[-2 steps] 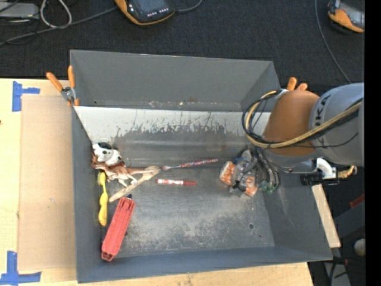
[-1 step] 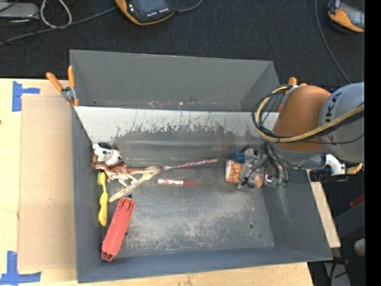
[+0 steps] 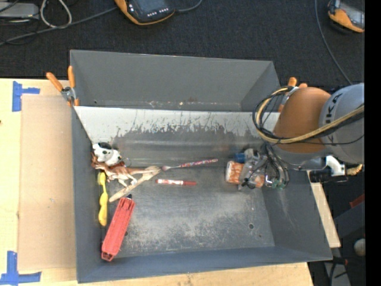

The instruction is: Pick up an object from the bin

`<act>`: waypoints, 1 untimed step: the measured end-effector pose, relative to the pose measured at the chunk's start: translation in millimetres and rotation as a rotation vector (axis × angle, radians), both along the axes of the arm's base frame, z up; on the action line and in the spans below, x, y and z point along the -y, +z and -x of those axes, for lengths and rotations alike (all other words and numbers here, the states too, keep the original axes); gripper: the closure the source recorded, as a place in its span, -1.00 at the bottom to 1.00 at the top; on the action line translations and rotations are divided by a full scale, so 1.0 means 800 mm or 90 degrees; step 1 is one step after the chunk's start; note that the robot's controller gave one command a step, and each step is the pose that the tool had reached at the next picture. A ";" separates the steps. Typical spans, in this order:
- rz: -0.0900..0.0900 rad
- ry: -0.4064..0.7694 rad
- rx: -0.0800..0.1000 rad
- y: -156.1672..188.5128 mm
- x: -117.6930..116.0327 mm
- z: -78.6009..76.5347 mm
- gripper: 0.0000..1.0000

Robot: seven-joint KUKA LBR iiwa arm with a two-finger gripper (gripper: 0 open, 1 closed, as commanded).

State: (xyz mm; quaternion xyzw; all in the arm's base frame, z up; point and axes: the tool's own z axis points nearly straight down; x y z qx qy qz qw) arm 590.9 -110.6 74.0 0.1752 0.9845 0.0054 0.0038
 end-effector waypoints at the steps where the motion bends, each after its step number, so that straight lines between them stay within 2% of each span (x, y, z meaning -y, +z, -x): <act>1: 0.000 0.000 -0.002 0.103 0.023 0.003 1.00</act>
Offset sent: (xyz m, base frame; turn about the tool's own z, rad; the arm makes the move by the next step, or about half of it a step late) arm 0.0002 -0.0108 0.1155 0.0573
